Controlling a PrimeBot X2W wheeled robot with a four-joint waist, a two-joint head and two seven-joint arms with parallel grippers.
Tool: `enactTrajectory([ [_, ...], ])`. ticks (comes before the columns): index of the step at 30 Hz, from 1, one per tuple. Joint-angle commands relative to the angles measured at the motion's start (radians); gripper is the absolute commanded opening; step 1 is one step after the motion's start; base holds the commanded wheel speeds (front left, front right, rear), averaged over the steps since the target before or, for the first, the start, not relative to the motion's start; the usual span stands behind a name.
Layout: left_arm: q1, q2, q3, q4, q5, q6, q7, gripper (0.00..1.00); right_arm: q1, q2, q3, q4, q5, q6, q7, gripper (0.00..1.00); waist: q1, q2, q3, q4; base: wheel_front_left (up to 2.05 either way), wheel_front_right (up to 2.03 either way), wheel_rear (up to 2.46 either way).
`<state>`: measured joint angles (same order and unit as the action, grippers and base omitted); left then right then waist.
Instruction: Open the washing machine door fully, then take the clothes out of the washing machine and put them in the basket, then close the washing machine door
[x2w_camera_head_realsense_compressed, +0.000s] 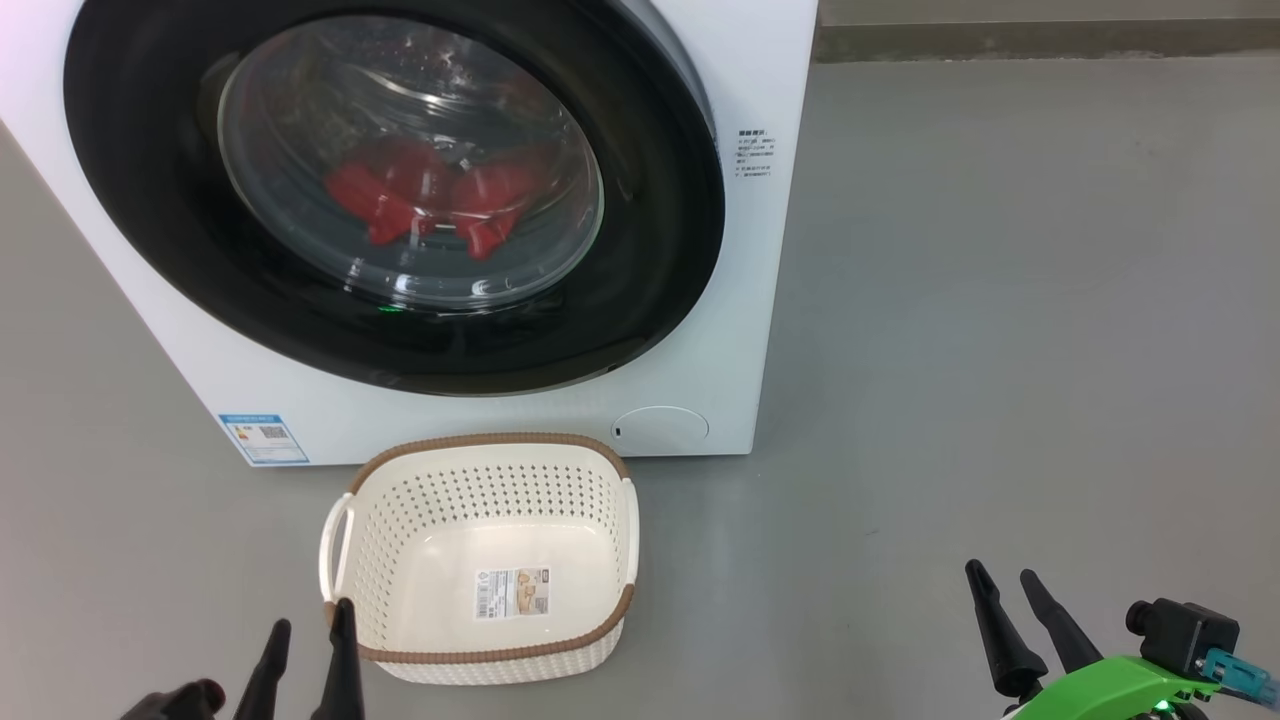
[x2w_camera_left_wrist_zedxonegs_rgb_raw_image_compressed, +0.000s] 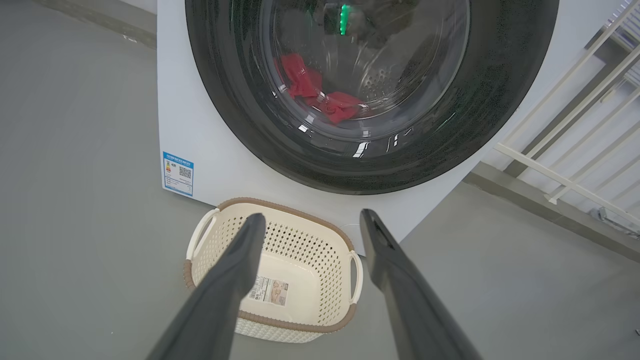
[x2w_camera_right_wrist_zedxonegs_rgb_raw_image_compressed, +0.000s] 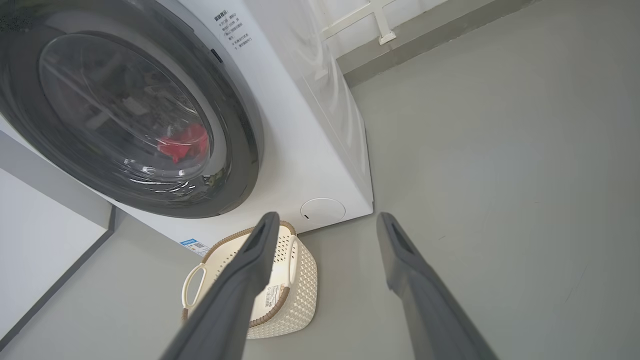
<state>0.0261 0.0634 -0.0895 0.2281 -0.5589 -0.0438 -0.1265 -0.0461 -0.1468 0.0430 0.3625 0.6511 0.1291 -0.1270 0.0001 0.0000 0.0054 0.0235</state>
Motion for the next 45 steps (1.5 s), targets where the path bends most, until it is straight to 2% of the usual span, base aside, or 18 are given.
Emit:
enactTrajectory([
  [1, -0.008, 0.018, 0.017, -0.030, 0.042, 0.009, -0.018, 1.00, -0.038, -0.019, 0.019, -0.025, -0.038, 0.001, -0.020, 1.00, -0.0001, 0.0000, 0.000, 0.000, 0.00, 0.00, 0.00],
  [41, 0.009, 0.030, -0.016, -0.066, 0.517, 0.027, -0.134, 1.00, -0.030, -0.058, 0.051, -0.060, -0.492, 0.002, -0.134, 1.00, -0.0001, 0.0000, 0.016, 0.006, 0.00, 0.00, 0.00],
  [45, 0.010, 0.027, -0.013, -0.063, 0.522, 0.023, -0.135, 1.00, -0.029, -0.057, 0.051, -0.060, -0.496, 0.002, -0.135, 1.00, -0.0001, 0.0000, 0.013, 0.006, 0.00, 0.00, 0.00],
])
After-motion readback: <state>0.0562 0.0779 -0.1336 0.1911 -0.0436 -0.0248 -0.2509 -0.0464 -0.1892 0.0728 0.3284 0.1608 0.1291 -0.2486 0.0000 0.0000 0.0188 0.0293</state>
